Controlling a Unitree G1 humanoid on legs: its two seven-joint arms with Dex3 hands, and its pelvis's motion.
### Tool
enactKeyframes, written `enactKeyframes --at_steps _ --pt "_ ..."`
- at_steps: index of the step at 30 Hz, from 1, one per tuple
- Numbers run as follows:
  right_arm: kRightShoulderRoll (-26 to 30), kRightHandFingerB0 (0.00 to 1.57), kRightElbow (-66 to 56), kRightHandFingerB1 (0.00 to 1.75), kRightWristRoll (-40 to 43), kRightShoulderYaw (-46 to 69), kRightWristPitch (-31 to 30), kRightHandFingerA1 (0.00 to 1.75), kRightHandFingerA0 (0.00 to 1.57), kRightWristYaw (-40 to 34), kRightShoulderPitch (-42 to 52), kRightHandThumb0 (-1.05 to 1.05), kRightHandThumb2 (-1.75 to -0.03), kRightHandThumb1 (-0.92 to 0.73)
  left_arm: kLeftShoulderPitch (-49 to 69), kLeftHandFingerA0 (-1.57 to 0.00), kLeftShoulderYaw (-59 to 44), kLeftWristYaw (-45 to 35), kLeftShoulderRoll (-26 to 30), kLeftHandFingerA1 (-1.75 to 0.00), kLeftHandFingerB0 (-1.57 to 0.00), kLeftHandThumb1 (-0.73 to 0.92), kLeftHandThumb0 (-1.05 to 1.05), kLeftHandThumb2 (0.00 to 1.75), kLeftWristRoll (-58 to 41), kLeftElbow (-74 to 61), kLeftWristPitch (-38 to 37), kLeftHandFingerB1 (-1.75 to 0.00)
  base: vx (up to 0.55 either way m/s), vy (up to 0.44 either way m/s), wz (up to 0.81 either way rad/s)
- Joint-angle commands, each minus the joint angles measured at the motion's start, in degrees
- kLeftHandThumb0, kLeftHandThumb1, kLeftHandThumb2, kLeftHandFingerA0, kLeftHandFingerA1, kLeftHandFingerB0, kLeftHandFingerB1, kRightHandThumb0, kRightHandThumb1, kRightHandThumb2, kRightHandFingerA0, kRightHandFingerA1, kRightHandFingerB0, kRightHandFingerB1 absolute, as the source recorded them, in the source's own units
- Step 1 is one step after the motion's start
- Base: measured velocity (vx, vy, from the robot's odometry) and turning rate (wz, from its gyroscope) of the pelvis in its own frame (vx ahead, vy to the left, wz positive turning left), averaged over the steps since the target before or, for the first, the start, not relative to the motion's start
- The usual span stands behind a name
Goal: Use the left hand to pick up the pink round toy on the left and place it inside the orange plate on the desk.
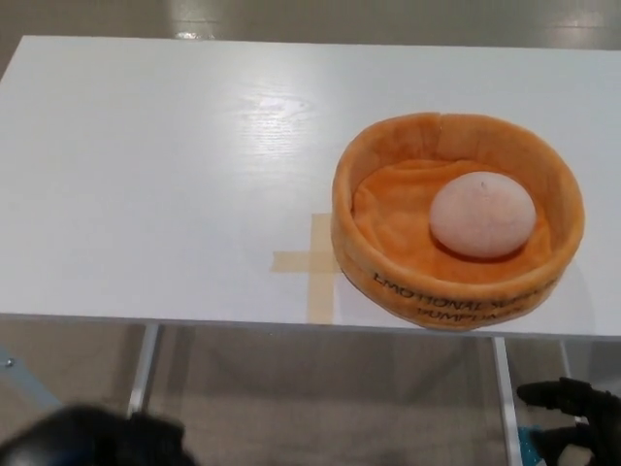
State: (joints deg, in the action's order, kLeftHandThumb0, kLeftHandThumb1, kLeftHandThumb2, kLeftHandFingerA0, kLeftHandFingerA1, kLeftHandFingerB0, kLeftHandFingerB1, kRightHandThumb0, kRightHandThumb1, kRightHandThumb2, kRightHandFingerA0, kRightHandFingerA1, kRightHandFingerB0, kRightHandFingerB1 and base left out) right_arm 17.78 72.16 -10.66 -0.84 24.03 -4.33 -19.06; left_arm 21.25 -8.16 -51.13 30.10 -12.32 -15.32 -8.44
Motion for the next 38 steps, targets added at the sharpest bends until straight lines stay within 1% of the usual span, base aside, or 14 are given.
enactKeyframes --at_steps 1,5,6,8,9,10,11,15,16,19,21,22,30,38 --pt "0.00 0.62 0.17 0.48 0.17 0.27 -0.84 0.59 0.65 -0.09 0.66 -0.11 -0.59 -0.68 -2.98 -0.83 2.99 3.75 -0.74 -0.98 -0.80 0.82 -0.11 0.71 6.32 12.35 -5.54 -0.75 0.00 0.000 0.00" --pt "0.12 0.61 0.15 0.48 0.29 0.43 -0.86 0.60 0.65 0.14 0.70 -0.11 -0.59 -0.68 -9.31 -0.84 4.50 9.05 -2.21 -1.07 -0.81 0.81 -0.14 0.70 10.72 27.49 -10.74 -0.78 0.00 0.000 0.00" --pt "0.09 0.61 0.17 0.48 0.46 0.56 -1.00 0.60 0.66 0.28 0.64 -0.12 -0.59 -0.68 -11.53 -0.81 5.21 12.08 -2.18 -1.14 -0.80 0.82 -0.16 0.68 13.38 32.11 -11.69 -0.81 0.00 0.000 0.00" --pt "0.04 0.61 0.18 0.48 0.60 0.69 -1.17 0.60 0.66 0.39 0.56 -0.12 -0.59 -0.68 -13.98 -0.81 6.06 15.34 -2.06 -1.14 -0.80 0.82 -0.16 0.68 16.16 37.17 -12.84 -0.81 0.00 0.000 0.00" --pt "0.09 0.62 0.10 0.48 0.43 0.57 -0.83 0.61 0.66 0.24 0.71 -0.12 -0.59 -0.68 -18.01 -0.77 7.62 20.73 -1.89 -1.15 -0.77 0.80 -0.16 0.69 19.93 45.45 -14.10 -0.77 0.00 0.000 0.00" --pt "0.10 0.62 0.08 0.48 0.38 0.53 -0.72 0.61 0.66 0.20 0.76 -0.12 -0.59 -0.68 -19.17 -0.77 8.09 22.19 -1.84 -1.15 -0.77 0.80 -0.16 0.69 20.87 47.87 -14.63 -0.77 0.00 0.000 0.00" --pt "0.08 0.62 0.13 0.48 0.28 0.46 -0.63 0.61 0.66 0.16 0.80 -0.11 -0.59 -0.68 -20.85 -0.75 9.06 24.63 -1.70 -1.13 -0.76 0.83 -0.19 0.65 22.33 51.37 -14.10 -0.76 0.00 0.000 0.00" --pt "0.05 0.61 0.22 0.48 -0.16 0.04 -0.47 0.60 0.66 0.16 0.72 -0.12 -0.60 -0.69 -25.32 -0.76 11.32 30.45 -1.63 -1.14 -0.78 0.83 -0.17 0.66 24.57 61.80 -13.80 -0.79 0.00 0.000 0.00" --pt "-0.03 0.62 0.19 0.48 -0.02 0.15 -0.57 0.61 0.65 0.19 0.67 -0.12 -0.59 -0.68 -26.81 -0.77 11.44 31.49 -1.99 -1.10 -0.79 0.77 -0.20 0.72 24.10 65.18 -12.21 -0.82 0.00 0.000 0.00" --pt "-0.18 0.62 0.13 0.48 0.27 0.40 -0.82 0.61 0.66 0.12 0.46 -0.12 -0.59 -0.68 -30.00 -0.75 10.80 31.89 -3.03 -1.11 -0.79 0.76 -0.22 0.74 21.42 71.71 -8.32 -0.84 0.00 0.000 0.00" --pt "-0.01 0.62 0.20 0.48 0.22 0.38 -0.53 0.63 0.67 0.24 0.43 -0.11 -0.59 -0.68 -32.08 -0.77 9.30 28.98 -3.77 -1.07 -0.77 0.70 -0.25 0.78 17.96 76.17 -5.17 -0.90 0.00 0.000 0.00" --pt "0.03 0.61 0.20 0.48 0.26 0.42 -0.52 0.63 0.67 0.31 0.29 -0.11 -0.59 -0.68 -32.65 -0.76 9.30 28.75 -3.82 -1.07 -0.77 0.73 -0.28 0.73 17.75 77.19 -5.24 -0.89 0.00 0.000 0.00" --pt "0.08 0.62 -0.02 0.49 0.52 0.72 0.04 0.62 0.66 0.39 -0.22 -0.12 -0.59 -0.68 -35.35 -0.76 9.32 28.20 -4.03 -1.02 -0.78 0.72 -0.30 0.72 16.77 82.07 -7.70 -0.83 0.00 0.000 0.00" --pt "0.07 0.61 -0.02 0.49 0.63 0.94 -0.06 0.60 0.65 0.70 0.08 -0.11 -0.59 -0.68 -36.98 -0.77 10.52 28.80 -4.04 -0.97 -0.77 0.72 -0.30 0.65 18.09 85.58 -8.42 -0.81 0.00 0.000 0.00"
